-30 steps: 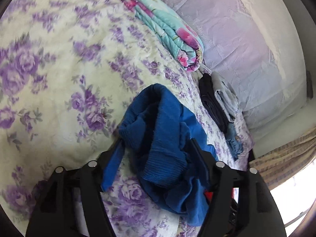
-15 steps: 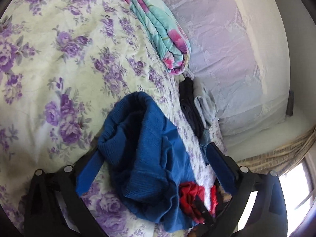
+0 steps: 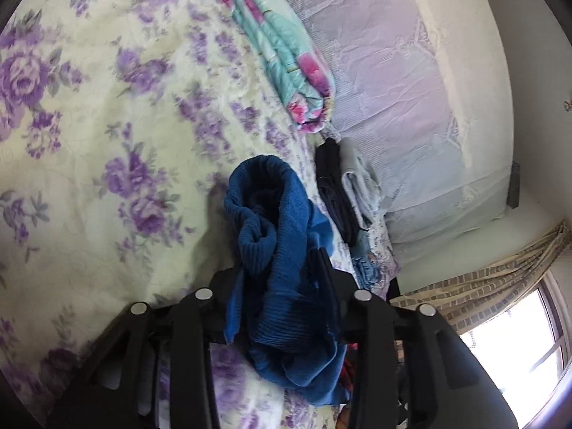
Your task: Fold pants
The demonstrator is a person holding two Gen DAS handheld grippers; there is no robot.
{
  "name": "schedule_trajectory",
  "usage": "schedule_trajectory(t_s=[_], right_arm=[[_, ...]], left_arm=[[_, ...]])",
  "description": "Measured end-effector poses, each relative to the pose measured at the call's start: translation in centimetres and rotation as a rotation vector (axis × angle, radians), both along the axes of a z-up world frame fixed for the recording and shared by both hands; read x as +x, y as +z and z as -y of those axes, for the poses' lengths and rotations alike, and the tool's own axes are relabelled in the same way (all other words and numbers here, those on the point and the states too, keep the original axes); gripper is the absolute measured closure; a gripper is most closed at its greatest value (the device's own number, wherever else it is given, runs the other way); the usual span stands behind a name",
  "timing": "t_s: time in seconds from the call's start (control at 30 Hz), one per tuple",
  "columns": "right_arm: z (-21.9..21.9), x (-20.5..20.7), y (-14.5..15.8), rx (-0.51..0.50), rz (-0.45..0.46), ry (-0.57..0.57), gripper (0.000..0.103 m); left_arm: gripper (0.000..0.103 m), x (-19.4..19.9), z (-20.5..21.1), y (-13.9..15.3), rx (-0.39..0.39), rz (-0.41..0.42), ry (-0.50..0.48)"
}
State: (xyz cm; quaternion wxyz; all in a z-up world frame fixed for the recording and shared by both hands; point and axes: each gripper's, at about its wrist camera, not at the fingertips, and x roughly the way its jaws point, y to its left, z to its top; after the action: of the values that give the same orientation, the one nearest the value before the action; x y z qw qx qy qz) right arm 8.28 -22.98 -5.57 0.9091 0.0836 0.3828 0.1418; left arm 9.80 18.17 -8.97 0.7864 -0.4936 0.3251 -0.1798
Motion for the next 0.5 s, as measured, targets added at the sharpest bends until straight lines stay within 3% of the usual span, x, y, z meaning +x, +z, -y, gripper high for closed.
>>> schedule_trajectory(t_s=[0.17,0.23,0.33,0.5], right_arm=[[2.4,-1.8,2.5,0.082,0.097,-0.064,0.004],[3.0,-2.7,3.5,0.005,0.116,-0.096,0.004],[3.8,-3.9,4.0,-0.136,0.146,-0.136,0.004],[8.4,-5.7,4.1,-0.045,0.157,-0.219,0.004]], left_arm=[[0.074,-1.7,4.3,7.7,0.238,0.197,-0.086],[0.079,-2.0,6.6,9.7,0.291,0.255,-0.147],[0.080,-1.9,9.9,11.0,0.352,0.297,-0.211],[0.082,-2.4,13.9,10.9,0.414,0.312,-0.279]])
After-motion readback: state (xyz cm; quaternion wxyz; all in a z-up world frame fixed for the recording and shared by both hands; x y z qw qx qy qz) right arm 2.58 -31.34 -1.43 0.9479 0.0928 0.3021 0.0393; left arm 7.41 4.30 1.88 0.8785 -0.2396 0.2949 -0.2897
